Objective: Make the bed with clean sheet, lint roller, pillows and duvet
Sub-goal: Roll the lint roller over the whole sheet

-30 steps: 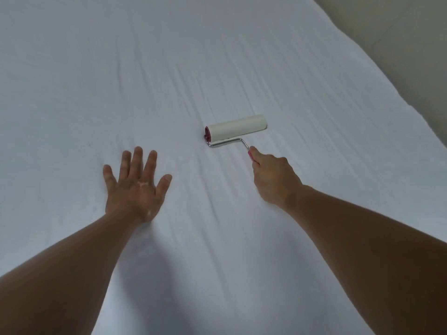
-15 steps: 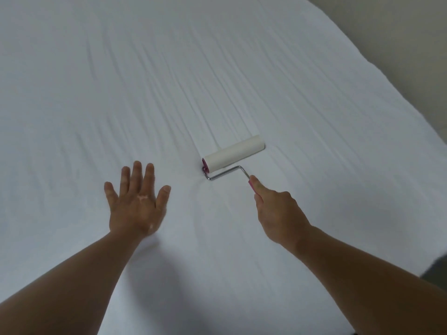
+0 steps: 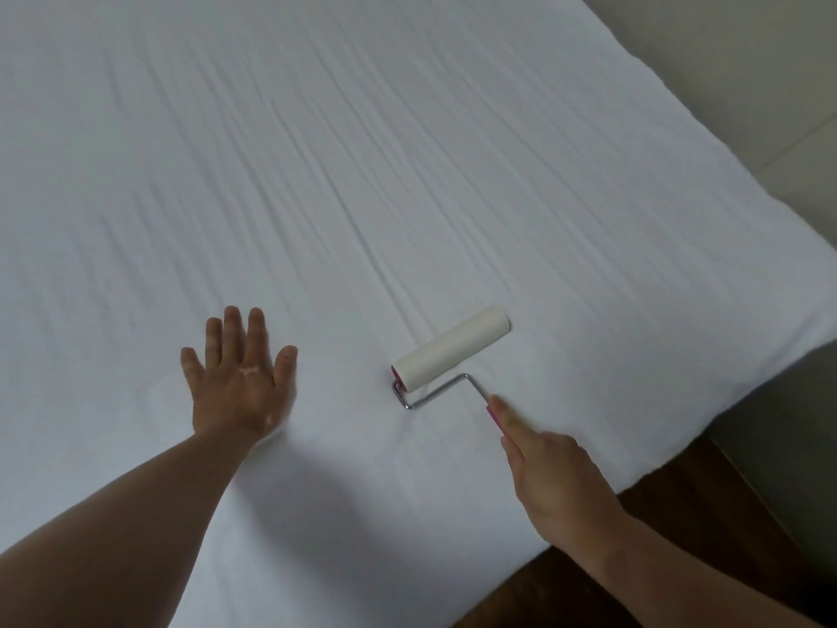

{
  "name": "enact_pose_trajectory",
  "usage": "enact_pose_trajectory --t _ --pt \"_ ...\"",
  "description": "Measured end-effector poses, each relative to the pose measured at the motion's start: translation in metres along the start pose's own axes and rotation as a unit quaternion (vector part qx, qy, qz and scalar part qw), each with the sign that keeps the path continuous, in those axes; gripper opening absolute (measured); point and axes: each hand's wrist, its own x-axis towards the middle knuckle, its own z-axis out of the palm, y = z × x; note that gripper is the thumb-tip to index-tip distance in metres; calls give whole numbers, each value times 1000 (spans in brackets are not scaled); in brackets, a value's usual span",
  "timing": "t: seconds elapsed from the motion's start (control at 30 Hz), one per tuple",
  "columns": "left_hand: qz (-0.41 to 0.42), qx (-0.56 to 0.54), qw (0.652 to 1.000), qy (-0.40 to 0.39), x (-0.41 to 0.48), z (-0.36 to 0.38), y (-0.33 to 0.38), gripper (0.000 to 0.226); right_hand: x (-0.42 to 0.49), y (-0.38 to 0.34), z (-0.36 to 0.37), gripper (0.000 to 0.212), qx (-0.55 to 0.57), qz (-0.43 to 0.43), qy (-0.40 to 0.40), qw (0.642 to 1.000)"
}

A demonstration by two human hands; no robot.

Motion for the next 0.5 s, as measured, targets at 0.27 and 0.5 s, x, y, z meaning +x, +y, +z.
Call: enact_pose_trajectory --t 0.27,0.5 --pt "-1 24 998 -56 -56 6 9 75 -80 50 6 58 -8 6 -29 1000" --pt "2 65 990 -121 -85 -1 27 79 -134 74 6 58 -59 21 -38 997"
